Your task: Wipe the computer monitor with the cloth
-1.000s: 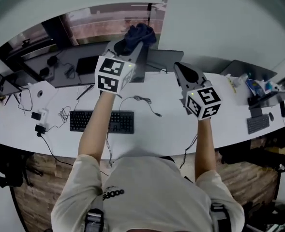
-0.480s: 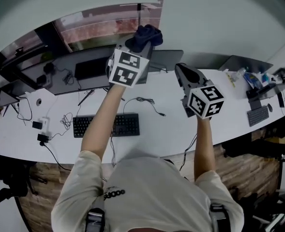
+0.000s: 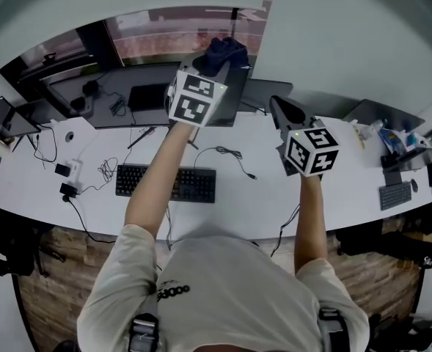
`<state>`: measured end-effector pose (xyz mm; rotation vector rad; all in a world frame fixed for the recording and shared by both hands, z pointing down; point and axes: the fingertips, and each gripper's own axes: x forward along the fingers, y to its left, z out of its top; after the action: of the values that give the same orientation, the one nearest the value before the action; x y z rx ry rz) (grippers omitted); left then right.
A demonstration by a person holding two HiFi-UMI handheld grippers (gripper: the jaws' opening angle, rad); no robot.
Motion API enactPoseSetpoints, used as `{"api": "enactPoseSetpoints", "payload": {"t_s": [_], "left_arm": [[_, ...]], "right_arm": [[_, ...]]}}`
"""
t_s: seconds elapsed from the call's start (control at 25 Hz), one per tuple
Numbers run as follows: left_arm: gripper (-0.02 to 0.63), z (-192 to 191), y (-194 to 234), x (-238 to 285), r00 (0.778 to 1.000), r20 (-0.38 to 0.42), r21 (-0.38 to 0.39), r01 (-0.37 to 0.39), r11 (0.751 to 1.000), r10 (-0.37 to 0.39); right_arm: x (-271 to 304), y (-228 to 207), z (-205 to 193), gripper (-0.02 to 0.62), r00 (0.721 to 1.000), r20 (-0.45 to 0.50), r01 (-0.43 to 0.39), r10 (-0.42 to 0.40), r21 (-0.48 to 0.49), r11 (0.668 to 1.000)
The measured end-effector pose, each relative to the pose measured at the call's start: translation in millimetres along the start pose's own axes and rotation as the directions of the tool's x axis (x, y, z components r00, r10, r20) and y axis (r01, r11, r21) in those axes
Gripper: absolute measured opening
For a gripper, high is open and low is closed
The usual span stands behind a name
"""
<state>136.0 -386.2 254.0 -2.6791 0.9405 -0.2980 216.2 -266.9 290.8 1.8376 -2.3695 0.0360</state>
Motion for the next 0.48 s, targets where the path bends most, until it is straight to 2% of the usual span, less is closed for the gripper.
{"api": "enactPoseSetpoints", "payload": {"t_s": [0.08,0.28,0.48], "left_arm": [[0.130,-3.1,6.4,-4.9,1.000,-0.010,-0.004,-0.021,1.000,0.021],[0.130,-11.2,25.5,-15.7,0.997,-0.032,-0.018,-0.075,0.997,0.074],[0.130,-22.3,51.3,-32.3,0.989,-0.062,-0.034,-0.140,0.990,0.137]], "right_arm": [[5.8,5.3,-0.5,-0.003,1.000,-0.016,-0.023,0.023,-0.022,0.999],[23.0,16.4,5.6,-0.003,0.995,-0.022,-0.098,0.098,-0.004,0.995],[39.0,40.0,6.5,-0.003,0.979,-0.032,-0.202,0.202,-0.015,0.979]]}}
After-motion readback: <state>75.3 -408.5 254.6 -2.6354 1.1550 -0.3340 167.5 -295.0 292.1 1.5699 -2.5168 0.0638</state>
